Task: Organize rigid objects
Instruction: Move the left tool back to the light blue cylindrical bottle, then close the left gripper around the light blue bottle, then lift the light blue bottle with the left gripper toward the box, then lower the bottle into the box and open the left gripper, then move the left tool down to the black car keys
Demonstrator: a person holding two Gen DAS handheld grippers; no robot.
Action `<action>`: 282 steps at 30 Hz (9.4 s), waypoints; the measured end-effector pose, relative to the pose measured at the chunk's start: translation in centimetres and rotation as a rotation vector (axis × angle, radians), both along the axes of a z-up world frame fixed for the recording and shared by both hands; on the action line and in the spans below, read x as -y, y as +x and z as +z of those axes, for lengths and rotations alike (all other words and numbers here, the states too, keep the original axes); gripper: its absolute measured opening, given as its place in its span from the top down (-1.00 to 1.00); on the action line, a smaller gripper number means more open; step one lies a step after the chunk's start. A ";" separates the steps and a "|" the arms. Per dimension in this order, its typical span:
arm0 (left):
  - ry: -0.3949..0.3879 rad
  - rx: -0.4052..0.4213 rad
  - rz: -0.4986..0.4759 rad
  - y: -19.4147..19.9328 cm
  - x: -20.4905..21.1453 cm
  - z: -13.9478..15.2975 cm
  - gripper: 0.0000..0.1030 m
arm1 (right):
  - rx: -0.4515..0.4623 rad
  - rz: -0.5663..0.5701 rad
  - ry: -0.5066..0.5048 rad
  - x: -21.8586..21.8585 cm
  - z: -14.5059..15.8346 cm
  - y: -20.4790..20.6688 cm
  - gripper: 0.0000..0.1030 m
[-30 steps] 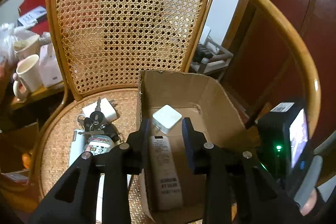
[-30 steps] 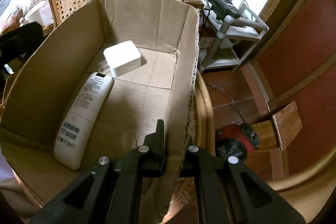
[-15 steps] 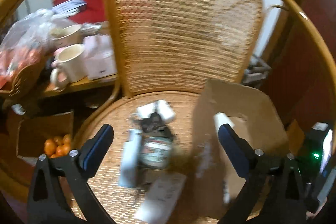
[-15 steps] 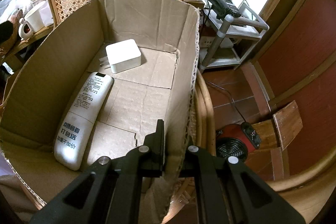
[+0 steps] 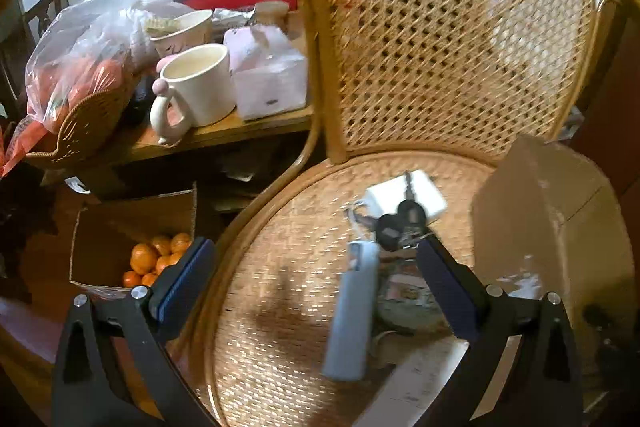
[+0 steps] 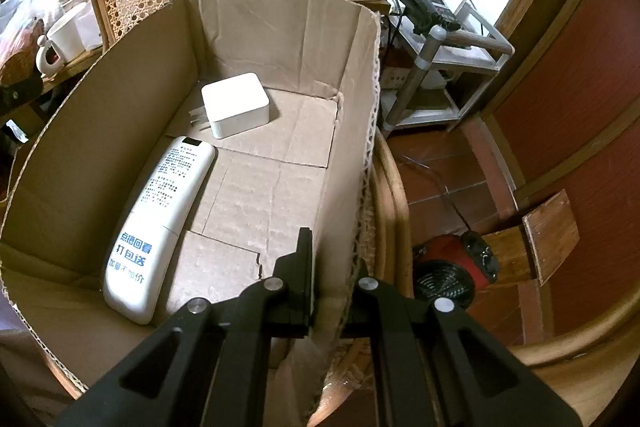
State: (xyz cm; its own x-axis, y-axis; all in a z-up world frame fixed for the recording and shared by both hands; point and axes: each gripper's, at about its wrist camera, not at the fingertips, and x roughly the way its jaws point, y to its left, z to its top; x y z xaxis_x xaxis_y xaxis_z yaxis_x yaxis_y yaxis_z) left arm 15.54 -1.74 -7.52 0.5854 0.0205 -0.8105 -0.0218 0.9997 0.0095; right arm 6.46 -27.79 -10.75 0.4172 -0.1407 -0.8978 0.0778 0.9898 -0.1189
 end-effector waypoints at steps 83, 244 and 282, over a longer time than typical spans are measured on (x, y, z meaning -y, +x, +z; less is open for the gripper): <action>-0.012 -0.258 -0.142 1.6 -3.4 -7.1 0.50 | -0.013 -0.002 0.005 0.3 -0.1 0.1 0.84; 0.034 0.203 -0.173 -3.5 8.3 5.1 -0.95 | -0.012 -0.006 0.025 0.3 -0.4 -0.1 0.84; -0.100 -0.077 0.051 8.1 -1.9 -8.0 -0.65 | -0.016 0.000 0.029 0.6 -0.2 -0.1 0.84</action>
State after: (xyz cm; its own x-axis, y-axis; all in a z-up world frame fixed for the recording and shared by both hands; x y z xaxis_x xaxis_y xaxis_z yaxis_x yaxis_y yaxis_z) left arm 23.62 0.18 -15.57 0.5215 -0.0340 -0.8526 -0.0761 0.9934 -0.0861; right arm 6.38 -28.44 -10.91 0.4027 -0.1148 -0.9081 0.0766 0.9928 -0.0915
